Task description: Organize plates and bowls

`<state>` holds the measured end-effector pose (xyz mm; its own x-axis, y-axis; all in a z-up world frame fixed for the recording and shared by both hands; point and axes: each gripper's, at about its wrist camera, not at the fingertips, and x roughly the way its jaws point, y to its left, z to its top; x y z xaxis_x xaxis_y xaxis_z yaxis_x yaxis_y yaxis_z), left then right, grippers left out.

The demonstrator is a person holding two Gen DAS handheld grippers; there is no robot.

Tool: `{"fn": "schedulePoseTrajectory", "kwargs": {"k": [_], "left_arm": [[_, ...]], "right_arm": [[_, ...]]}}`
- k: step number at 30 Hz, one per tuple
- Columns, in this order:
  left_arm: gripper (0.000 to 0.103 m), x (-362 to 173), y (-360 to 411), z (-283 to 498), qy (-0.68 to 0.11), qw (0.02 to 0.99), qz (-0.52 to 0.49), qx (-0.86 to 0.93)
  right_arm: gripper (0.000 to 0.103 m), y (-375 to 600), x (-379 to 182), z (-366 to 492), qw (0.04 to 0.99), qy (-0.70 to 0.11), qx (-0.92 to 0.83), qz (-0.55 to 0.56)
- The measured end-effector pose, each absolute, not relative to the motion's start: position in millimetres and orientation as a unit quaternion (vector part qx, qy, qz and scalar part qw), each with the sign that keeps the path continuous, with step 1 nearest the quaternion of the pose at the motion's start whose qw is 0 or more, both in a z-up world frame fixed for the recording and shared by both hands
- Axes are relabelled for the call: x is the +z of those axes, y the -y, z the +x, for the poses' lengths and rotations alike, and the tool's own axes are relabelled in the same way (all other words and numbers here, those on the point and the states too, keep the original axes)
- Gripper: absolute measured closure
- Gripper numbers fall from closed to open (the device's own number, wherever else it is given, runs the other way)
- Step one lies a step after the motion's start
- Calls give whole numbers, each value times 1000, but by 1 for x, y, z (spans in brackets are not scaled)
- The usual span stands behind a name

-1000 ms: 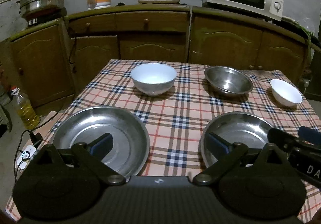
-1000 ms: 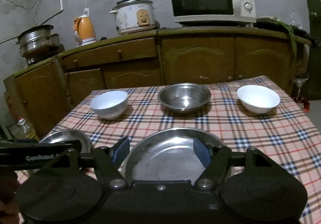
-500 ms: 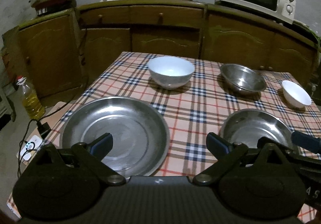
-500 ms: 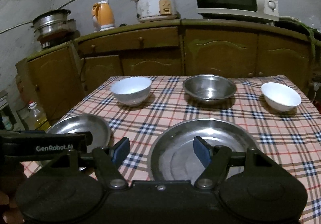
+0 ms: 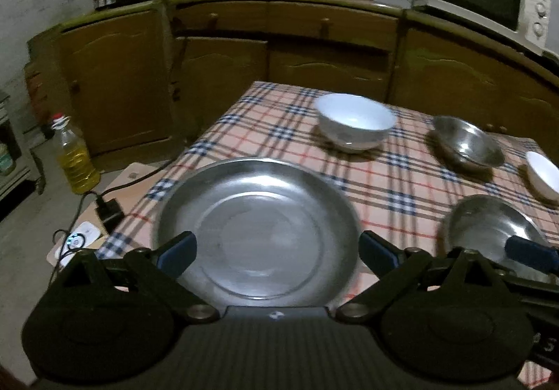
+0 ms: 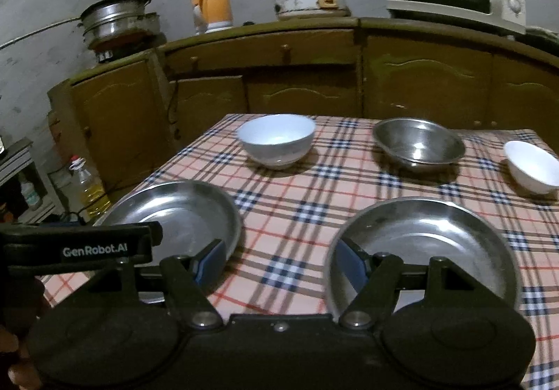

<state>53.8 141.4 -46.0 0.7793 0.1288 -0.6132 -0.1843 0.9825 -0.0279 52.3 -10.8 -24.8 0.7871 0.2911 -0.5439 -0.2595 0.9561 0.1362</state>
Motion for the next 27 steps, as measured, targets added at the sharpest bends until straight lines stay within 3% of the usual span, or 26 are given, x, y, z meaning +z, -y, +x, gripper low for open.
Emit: {"fn": "schedulePoseTrajectory", "kwargs": {"k": [12,18,24,27], "left_arm": [[1,-66,-227,80,-334,924,-73,172],[9,-78,-239,96,-345,921,-65,167],[34,-89,-248,106,-349,920,-83,158],[54,-91,-249,108,-346,921,-90,152]], "right_arm": [[20,-23,-41,85,935,-313,168,19],[20,-41,-56,109,925,-336,175,15],[20,-59,-72,130,916,-357,181,14],[21,-66,-78,138,910,-368,187,24]]}}
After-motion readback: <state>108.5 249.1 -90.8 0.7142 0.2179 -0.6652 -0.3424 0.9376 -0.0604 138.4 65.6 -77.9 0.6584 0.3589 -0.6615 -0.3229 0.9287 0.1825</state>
